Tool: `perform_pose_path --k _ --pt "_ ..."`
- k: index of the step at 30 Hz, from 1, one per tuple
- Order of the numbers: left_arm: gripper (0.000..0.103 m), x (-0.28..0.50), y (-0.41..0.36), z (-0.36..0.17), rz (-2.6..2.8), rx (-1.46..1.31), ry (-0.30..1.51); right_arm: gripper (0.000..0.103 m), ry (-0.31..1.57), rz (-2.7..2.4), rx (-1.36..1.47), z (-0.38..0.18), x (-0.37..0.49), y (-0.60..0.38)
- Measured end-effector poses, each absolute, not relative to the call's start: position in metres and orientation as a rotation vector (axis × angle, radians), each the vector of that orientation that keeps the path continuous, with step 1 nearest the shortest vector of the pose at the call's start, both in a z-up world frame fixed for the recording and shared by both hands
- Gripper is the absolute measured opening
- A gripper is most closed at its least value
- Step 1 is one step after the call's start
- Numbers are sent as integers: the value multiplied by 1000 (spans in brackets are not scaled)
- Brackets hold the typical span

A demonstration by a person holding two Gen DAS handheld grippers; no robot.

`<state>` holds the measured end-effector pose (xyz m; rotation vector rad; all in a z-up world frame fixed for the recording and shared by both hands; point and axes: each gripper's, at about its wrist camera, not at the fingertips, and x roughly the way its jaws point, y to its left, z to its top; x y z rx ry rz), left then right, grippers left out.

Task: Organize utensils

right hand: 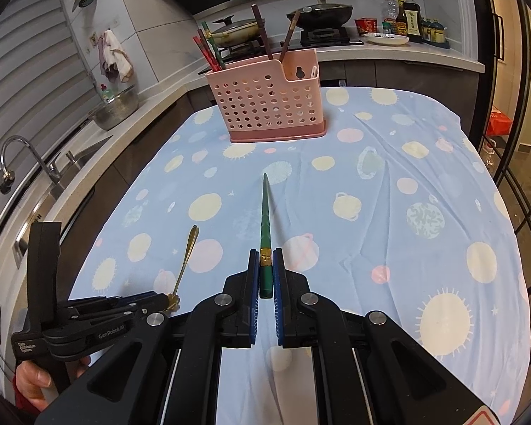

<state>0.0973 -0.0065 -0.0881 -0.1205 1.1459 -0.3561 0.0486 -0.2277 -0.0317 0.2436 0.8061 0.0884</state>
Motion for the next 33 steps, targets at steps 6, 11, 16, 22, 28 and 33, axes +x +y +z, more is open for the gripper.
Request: perform_pose_path --k 6,11,16,22,28,33 --pt "32 93 -13 -89 -378 -117 1147 7 807 89 241 -32 48 -227" --pt "19 92 -16 -90 -395 -121 1154 7 807 90 241 -31 48 -226" --pt "18 92 -14 -86 -387 -114 1138 7 806 89 239 -32 48 -226" --pt "19 96 -12 -82 -392 -110 1131 7 807 90 243 -32 48 -226" --pt "18 100 -10 -91 -393 -136 1144 7 809 90 242 -33 48 -225" --pt "18 103 -5 -93 -415 -199 1156 7 810 90 241 -33 48 -225"
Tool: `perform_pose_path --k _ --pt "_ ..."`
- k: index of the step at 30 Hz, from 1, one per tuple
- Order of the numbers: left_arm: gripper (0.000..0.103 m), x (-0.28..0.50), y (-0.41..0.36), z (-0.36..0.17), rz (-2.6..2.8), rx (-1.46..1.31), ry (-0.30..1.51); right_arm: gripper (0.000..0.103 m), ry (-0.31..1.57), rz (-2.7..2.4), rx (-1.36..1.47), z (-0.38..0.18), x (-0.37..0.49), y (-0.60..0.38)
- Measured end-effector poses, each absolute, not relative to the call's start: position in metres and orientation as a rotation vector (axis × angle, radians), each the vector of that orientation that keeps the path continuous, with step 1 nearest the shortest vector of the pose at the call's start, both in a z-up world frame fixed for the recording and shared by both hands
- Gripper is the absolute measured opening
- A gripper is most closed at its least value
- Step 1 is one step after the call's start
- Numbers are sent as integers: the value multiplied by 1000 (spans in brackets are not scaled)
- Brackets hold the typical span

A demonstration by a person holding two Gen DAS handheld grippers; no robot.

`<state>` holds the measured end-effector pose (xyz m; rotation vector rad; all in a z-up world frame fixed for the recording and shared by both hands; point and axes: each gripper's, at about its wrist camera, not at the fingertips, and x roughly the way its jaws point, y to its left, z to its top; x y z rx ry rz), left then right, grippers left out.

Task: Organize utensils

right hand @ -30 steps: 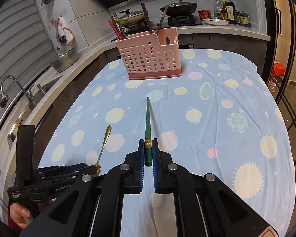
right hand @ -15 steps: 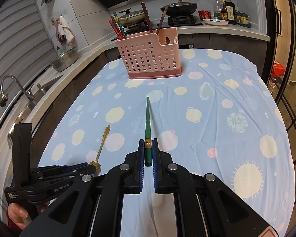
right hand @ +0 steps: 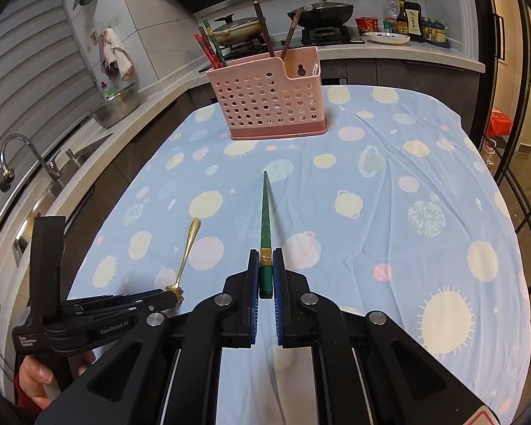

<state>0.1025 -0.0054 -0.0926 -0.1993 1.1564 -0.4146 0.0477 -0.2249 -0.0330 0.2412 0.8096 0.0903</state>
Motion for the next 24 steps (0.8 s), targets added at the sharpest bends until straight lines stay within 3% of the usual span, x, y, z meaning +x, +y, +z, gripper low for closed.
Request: perform_pose_path --k 15,16,24 --pt "16 102 -7 -92 -422 -197 1162 7 812 88 237 -35 46 -224" --pt "5 101 -9 -90 -420 -179 1155 7 811 88 236 -35 46 -224" --pt "1 102 -14 -71 -408 -79 1098 7 790 80 232 -27 44 -226"
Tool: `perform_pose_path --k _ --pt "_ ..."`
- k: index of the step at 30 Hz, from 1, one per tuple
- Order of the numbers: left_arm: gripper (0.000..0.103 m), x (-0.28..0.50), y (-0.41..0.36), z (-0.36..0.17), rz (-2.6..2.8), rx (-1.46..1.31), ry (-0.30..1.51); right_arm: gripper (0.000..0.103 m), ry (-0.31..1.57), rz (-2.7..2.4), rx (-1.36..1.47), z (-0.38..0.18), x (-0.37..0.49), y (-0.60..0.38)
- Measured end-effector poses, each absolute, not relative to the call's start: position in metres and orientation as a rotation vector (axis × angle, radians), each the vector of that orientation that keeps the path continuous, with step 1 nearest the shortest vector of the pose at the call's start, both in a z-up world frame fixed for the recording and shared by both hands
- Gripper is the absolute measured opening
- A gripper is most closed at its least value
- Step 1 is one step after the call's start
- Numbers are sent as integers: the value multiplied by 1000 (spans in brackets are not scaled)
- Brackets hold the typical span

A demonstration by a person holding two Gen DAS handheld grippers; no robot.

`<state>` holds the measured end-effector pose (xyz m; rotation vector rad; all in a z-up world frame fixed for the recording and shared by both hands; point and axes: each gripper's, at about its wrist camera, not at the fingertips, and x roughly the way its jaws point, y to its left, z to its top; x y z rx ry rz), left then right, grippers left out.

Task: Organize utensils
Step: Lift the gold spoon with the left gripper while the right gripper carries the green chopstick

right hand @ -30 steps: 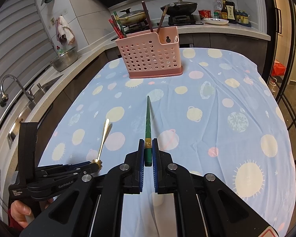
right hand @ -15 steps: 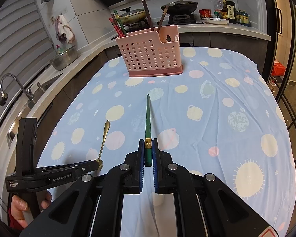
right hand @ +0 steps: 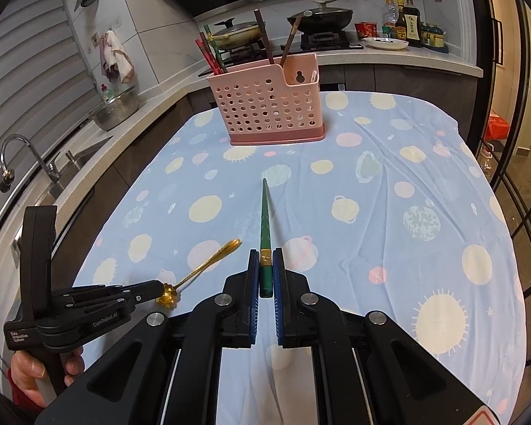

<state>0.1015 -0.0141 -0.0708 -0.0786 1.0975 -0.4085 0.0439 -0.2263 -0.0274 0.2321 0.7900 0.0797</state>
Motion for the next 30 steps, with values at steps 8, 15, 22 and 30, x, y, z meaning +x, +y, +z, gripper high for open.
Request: perform_pose_path --k 8,15,22,30 --pt "1 106 -19 -42 -403 1 1020 7 736 82 208 -6 43 -229" --pt "1 129 -22 -1 -367 105 905 7 653 81 182 29 55 -235" --pt "1 160 -37 30 -316 276 789 7 569 84 135 68 83 -236" --pt "1 165 -45 7 -338 314 838 7 544 103 145 77 100 -232"
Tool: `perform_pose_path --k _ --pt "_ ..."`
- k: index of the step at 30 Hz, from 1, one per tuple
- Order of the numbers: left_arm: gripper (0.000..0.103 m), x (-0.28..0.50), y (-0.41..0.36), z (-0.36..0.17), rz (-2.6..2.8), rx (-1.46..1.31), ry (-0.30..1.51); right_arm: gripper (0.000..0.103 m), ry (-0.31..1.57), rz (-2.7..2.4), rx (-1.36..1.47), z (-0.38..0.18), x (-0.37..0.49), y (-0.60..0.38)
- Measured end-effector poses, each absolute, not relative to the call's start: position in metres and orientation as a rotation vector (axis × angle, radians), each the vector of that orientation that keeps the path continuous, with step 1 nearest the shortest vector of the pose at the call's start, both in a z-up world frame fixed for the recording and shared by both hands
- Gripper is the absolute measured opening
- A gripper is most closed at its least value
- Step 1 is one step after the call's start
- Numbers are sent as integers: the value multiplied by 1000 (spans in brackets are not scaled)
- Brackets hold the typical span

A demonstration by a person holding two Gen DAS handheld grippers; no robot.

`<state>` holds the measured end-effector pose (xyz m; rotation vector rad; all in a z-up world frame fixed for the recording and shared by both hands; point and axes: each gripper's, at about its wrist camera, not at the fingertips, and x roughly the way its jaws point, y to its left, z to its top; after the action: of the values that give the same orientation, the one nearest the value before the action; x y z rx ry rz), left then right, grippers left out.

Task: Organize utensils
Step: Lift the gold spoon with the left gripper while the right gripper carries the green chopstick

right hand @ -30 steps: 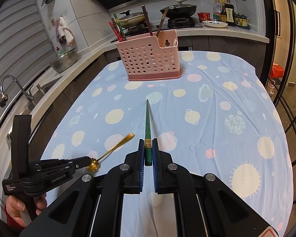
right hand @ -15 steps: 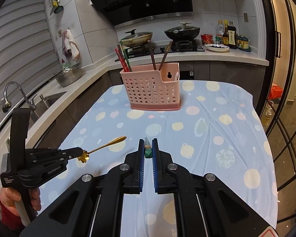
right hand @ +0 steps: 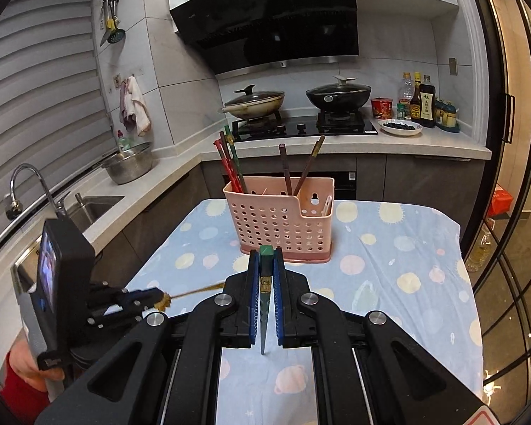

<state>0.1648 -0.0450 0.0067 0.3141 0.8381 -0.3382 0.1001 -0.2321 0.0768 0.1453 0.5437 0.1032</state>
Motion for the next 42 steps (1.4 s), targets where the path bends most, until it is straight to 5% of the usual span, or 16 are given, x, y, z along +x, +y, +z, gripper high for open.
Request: perform_pose_path --k 12,42 --pt "1 124 -58 -49 -439 333 996 7 508 124 147 87 105 -223" --pt "2 165 -92 23 -544 118 888 7 573 146 184 59 95 -218"
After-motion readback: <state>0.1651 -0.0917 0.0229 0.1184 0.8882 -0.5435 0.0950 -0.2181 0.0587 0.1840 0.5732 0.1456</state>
